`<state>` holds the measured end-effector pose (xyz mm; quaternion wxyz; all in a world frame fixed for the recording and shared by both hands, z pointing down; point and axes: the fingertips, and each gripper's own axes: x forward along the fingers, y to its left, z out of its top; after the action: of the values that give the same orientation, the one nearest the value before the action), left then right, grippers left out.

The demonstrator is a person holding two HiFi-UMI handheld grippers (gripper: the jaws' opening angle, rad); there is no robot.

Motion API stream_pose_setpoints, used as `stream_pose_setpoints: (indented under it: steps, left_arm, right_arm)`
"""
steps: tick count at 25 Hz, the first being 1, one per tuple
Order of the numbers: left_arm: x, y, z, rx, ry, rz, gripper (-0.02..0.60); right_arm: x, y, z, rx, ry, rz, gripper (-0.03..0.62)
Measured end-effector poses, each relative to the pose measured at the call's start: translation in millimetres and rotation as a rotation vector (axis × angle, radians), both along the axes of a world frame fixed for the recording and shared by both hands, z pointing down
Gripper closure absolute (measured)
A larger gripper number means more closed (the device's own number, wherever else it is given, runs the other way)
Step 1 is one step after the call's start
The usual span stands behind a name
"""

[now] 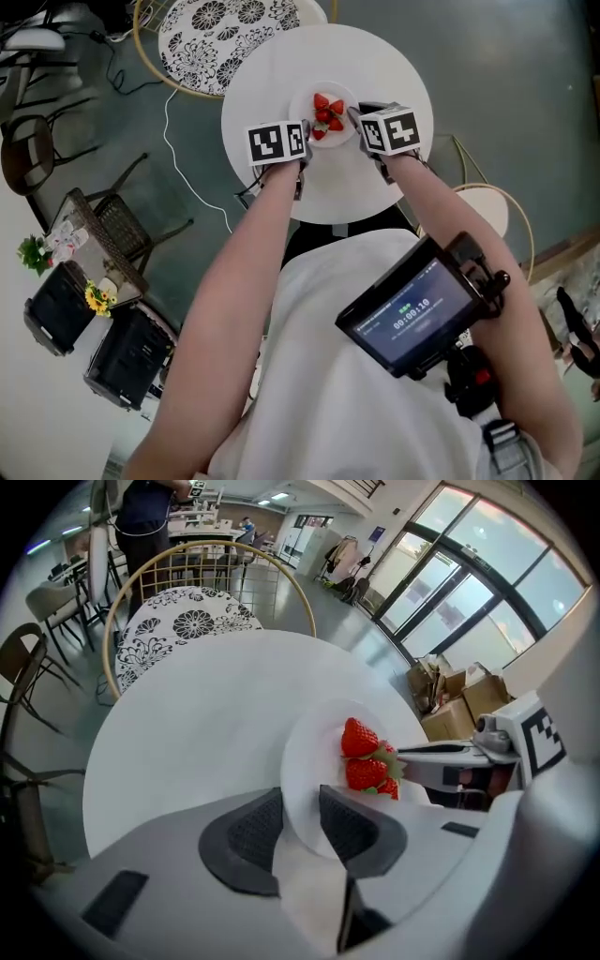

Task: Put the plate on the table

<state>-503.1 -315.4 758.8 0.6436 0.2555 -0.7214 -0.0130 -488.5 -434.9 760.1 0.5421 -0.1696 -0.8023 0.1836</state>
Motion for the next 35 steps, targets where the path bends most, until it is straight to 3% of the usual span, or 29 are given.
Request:
stream_pose_setpoints:
  steps: [6, 8, 12, 21, 23, 28, 35]
  left_arm:
    - [-0.2, 1.9, 1.8, -0.079, -0.017, 0.005, 0.474]
    - [-1.8, 2.5, 1.1, -0.07, -0.018, -0.037, 0.474]
    - [-7.8, 9.8, -2.2, -0.037, -0.031, -0.129, 0.474]
    - [-2.3, 26.6, -22.5, 0.04, -0.097, -0.165, 0.474]
    - [2.0, 28.0, -29.4, 0.088, -0.109, -0.163, 0.474]
    - [29.1, 18.7, -53.4, 0.322, -0.104, -0.142, 0.474]
    - [75.1, 32.5, -86.9, 0.431, -0.148, 0.013, 0.476]
  right_arm:
    - [0.6, 2.5, 1.2, 0.079, -0.041, -0.069, 0.525]
    - [-0.8, 3.7, 2.0, 0.079, -0.057, -0.077, 0.523]
    - [-1.9, 0.7, 2.7, 0.037, -0.064, -0.011, 0.522]
    - [6.4, -27.4, -10.7, 0.003, -0.089, 0.179, 0.523]
    - [9.4, -32.7, -17.1, 0.006, -0.11, 0.203, 0.523]
    - [24.9, -36.9, -38.1, -0.022, -0.148, 0.272, 0.525]
    - [52.9, -19.0, -101.8, -0.05, -0.297, 0.283, 0.528]
